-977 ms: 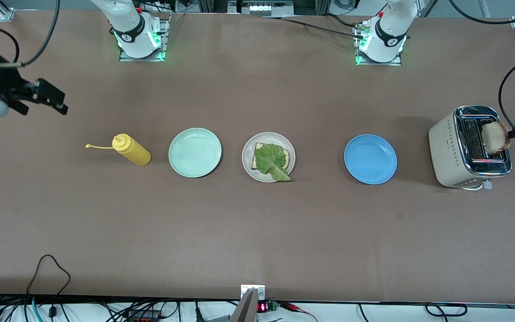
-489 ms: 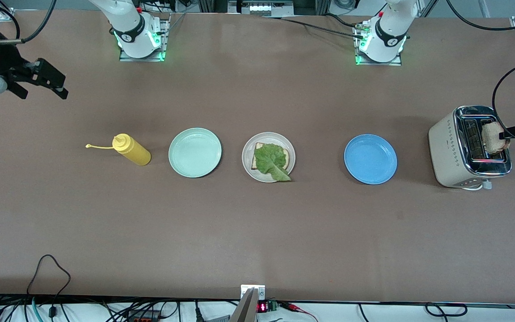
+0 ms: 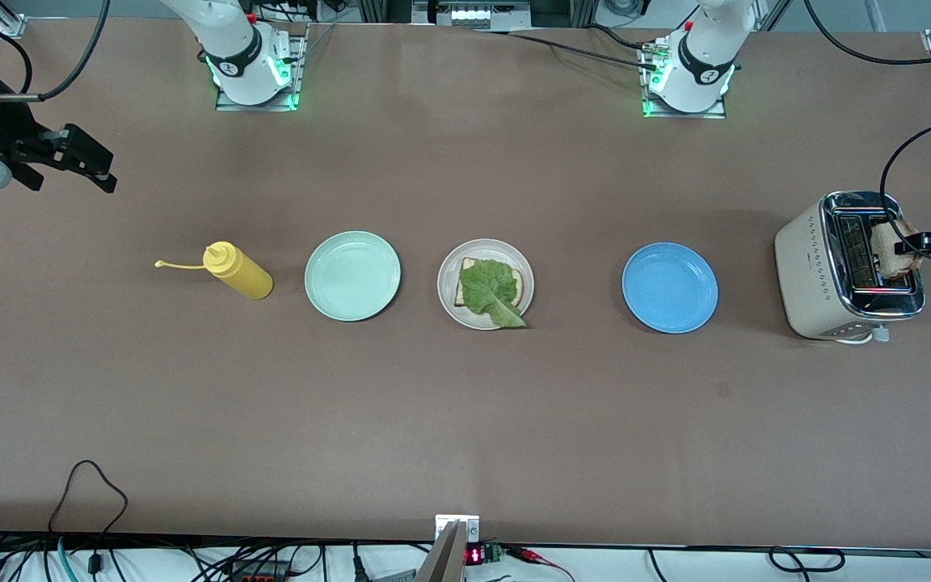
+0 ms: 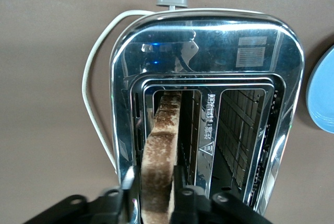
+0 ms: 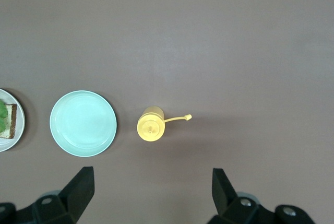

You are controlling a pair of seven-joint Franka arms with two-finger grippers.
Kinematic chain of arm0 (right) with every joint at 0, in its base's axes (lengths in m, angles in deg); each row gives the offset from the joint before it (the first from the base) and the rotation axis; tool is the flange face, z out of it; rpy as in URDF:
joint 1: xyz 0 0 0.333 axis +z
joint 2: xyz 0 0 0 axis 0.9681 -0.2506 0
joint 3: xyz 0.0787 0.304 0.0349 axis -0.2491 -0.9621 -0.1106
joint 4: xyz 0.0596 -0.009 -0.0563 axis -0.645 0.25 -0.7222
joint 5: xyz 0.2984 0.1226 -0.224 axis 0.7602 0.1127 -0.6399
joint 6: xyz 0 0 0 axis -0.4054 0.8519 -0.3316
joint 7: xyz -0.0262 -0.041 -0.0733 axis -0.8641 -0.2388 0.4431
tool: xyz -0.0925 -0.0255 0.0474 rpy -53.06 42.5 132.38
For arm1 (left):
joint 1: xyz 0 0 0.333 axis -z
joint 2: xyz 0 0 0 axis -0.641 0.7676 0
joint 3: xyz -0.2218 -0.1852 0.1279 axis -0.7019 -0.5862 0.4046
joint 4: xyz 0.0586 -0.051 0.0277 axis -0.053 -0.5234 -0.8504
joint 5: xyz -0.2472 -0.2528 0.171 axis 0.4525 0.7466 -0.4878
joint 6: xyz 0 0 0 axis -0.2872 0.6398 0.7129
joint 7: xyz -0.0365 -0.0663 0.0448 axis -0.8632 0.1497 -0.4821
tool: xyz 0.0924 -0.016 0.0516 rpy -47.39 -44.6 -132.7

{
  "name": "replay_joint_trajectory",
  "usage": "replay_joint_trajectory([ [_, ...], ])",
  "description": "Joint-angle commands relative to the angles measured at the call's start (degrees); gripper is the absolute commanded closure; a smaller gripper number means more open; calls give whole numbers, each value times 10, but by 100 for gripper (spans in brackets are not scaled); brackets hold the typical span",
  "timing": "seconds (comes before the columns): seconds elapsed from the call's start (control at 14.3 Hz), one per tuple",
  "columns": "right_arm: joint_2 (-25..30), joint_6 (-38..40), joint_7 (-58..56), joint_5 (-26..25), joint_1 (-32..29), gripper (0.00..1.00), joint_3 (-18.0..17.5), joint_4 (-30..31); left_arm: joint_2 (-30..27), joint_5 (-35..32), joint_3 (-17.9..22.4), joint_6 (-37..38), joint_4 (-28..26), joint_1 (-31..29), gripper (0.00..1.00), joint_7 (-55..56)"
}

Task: Make sandwich in beige plate with both arms
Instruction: 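Lift the bread slice out of the toaster with the left gripper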

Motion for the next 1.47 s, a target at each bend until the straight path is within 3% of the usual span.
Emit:
replay_joint_trajectory([
  [0.0,-18,-12,-10,-10,-4,0,4,-15,-5,9,-7,8,1,-7,83,-4],
  [0.07,-23,-14,-24,-13,-21,0,2,-15,-5,9,-7,15,4,-7,85,-4],
  [0.35,-21,-8,-40,-9,-81,0,-64,-15,-18,9,-12,59,25,-7,97,-2],
  [0.77,-15,-7,-37,-6,-78,0,-65,-12,-19,7,-32,237,143,2,99,7],
  [1.05,-16,-4,-34,0,-78,0,-64,-13,-19,8,-110,353,189,2,99,45],
  [1.26,-16,-4,-36,20,-82,0,-60,-14,-15,10,-188,359,188,2,99,62],
  [1.4,-14,6,-39,36,-82,0,-59,-14,-8,40,-233,353,186,12,99,138],
])
